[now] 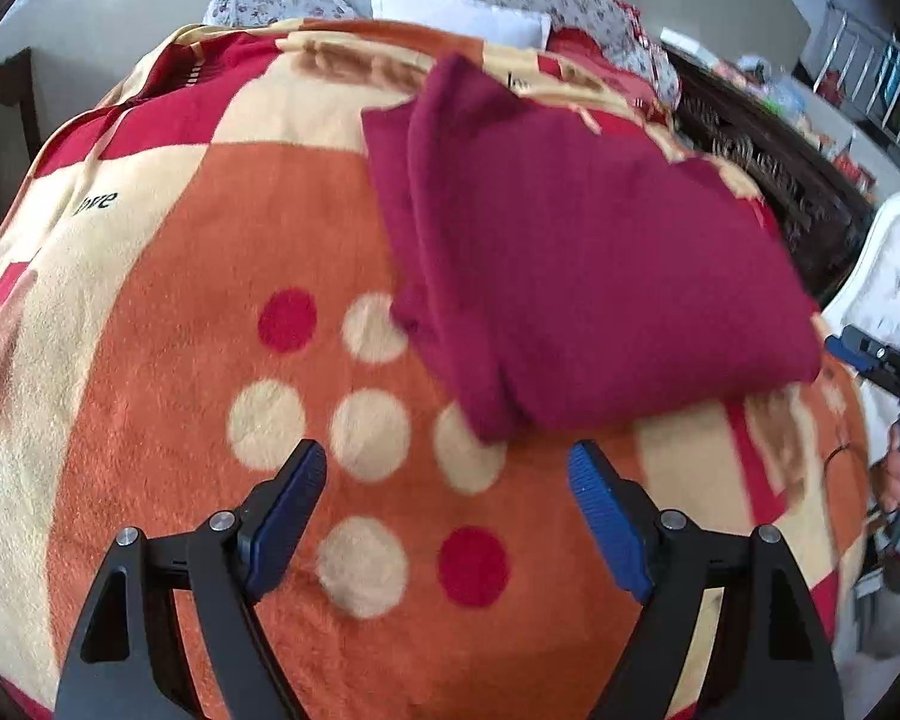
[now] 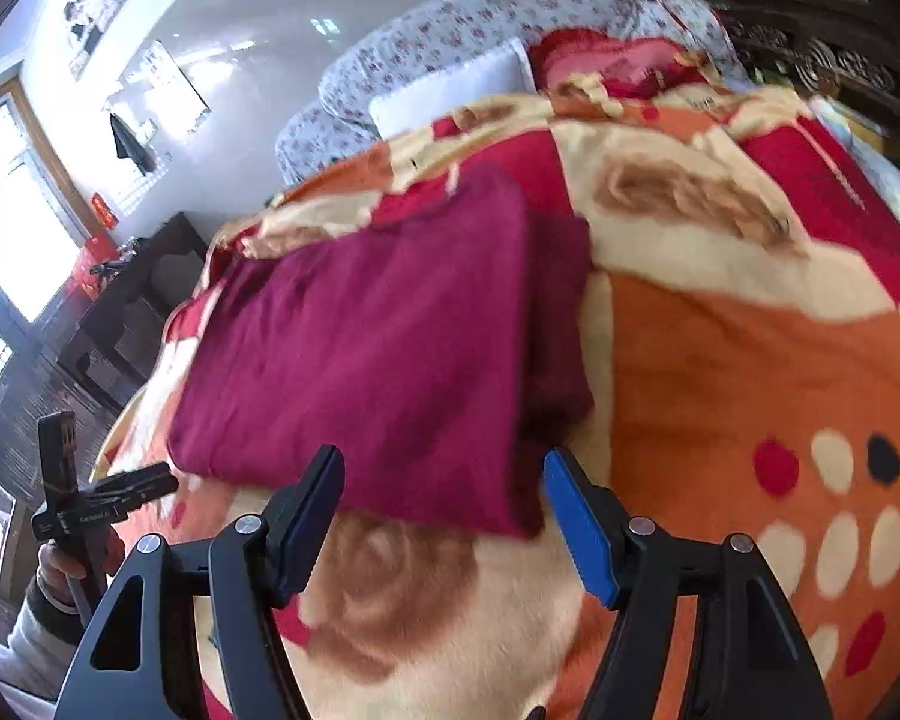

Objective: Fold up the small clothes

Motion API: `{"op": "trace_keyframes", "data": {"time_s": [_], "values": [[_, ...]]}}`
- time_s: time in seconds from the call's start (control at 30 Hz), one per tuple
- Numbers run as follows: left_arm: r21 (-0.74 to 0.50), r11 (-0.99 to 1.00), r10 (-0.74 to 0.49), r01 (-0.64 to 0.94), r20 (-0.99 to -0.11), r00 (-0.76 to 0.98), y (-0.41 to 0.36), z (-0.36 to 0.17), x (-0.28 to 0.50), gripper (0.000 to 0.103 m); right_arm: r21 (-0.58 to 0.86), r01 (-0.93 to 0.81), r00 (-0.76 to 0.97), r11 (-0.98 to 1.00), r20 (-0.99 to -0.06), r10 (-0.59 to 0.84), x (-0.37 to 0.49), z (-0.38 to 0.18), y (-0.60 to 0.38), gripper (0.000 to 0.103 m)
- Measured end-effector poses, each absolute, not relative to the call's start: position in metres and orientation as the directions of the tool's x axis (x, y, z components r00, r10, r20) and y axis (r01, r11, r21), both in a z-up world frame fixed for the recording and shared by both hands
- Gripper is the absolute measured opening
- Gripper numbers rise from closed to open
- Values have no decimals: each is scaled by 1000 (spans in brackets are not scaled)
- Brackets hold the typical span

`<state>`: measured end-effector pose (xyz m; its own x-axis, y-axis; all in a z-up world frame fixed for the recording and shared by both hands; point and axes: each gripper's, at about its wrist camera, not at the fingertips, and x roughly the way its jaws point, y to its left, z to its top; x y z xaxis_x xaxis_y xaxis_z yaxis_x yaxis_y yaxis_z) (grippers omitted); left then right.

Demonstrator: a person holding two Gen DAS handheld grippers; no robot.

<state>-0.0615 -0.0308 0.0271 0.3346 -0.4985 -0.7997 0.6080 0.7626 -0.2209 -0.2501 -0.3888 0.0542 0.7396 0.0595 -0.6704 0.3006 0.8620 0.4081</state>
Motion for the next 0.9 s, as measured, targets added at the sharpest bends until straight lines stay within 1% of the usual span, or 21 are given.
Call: {"op": "trace_keyframes", "data": {"time_s": [0.03,0.1,0.17,0.27,0.3,0.33,0.37,0.4,0.43,0.47,0.5,0.57,0.63,0.73,0.8,0.9], "values": [[-200,765,-489,612,-800,349,-32,26,-61,82,398,318,728,860,-684,47,-251,50,-390,74],[-152,764,-476,627,-789,389,-36,28,-58,82,413,329,736,849,-676,43,-253,46,-394,74],[-152,745,-494,650,-780,384,-40,29,-53,82,455,328,752,828,-657,63,-255,41,-400,74],[-146,725,-482,673,-806,344,-49,20,-46,82,472,333,747,816,-660,77,-248,34,-402,74],[-150,721,-482,676,-810,334,-50,17,-46,78,478,322,749,817,-657,89,-246,33,-401,74],[-153,719,-484,678,-810,331,-50,15,-46,73,483,304,752,821,-650,104,-242,31,-398,68],[-155,715,-489,682,-808,329,-52,14,-46,70,480,293,753,827,-648,110,-239,30,-395,55],[-164,706,-501,689,-803,323,-53,15,-46,60,462,287,749,839,-654,104,-236,30,-391,50],[-177,696,-514,696,-800,310,-55,16,-47,40,414,288,741,863,-667,73,-232,30,-387,37],[-197,681,-528,706,-799,287,-57,16,-46,29,391,288,741,874,-670,55,-230,31,-386,15],[-210,660,-538,721,-803,258,-62,17,-47,12,385,290,744,876,-666,47,-230,33,-386,13],[-164,647,-519,744,-810,273,-68,21,-50,11,411,285,764,866,-643,54,-234,41,-390,11],[-115,625,-505,772,-814,287,-69,26,-54,10,391,277,777,877,-629,35,-239,53,-392,11],[-78,611,-508,788,-802,314,-57,40,-56,10,363,270,783,892,-622,17,-244,66,-392,10],[-95,614,-520,784,-796,311,-48,40,-54,9,332,285,761,899,-648,-2,-242,61,-391,10],[-141,633,-508,761,-817,272,-44,20,-51,9,317,326,710,891,-704,-10,-236,34,-391,10]]}}
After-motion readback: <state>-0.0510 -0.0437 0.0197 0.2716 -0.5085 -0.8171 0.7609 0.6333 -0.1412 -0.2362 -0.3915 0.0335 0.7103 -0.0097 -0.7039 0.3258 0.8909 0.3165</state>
